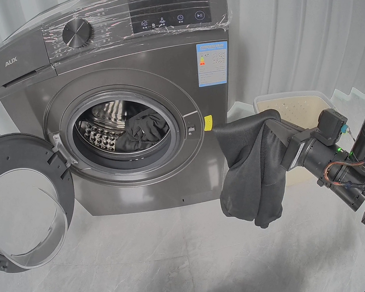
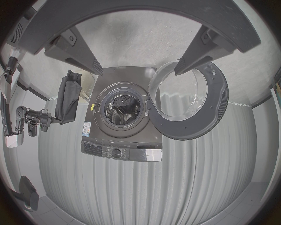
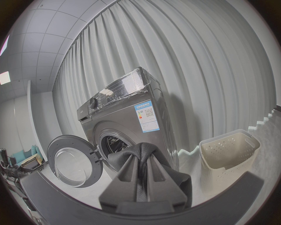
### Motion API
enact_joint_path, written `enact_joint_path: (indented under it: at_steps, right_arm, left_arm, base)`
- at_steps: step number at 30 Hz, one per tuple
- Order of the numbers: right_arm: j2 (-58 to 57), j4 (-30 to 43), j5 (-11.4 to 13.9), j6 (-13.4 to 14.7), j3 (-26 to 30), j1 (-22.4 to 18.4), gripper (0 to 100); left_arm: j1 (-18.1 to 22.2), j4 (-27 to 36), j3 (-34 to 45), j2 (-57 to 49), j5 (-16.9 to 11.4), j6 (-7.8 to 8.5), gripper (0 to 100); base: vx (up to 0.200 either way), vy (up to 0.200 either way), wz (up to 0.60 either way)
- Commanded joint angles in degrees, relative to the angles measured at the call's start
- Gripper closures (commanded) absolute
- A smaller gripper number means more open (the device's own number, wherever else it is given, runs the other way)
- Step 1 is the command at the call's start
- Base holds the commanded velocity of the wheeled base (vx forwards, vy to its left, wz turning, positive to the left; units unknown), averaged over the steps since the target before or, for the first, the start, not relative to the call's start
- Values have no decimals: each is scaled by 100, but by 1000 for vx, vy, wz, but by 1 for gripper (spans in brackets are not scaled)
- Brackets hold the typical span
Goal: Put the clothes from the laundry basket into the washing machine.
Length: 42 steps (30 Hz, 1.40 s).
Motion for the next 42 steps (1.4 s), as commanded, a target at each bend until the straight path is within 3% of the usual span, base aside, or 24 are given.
enact_joint_path:
  at_steps: [1,22,34,42]
  right_arm:
    - [8,-3,-1,8,21,-13,100]
    - [25,6,17,8,65,57,100]
    - [113,111,96,17,-155,576,100]
    - [245,76,96,26,-199,629,100]
  left_arm:
    - [1,-3,84,-88,4,-2,0]
    - [1,-3,84,-88,4,7,0]
    - [10,-3,92,-96,22,157,0]
    - [10,23,92,-96,22,157,0]
  base:
    - [0,200,0]
    - [0,200,0]
    - [0,0,0]
    - [0,0,0]
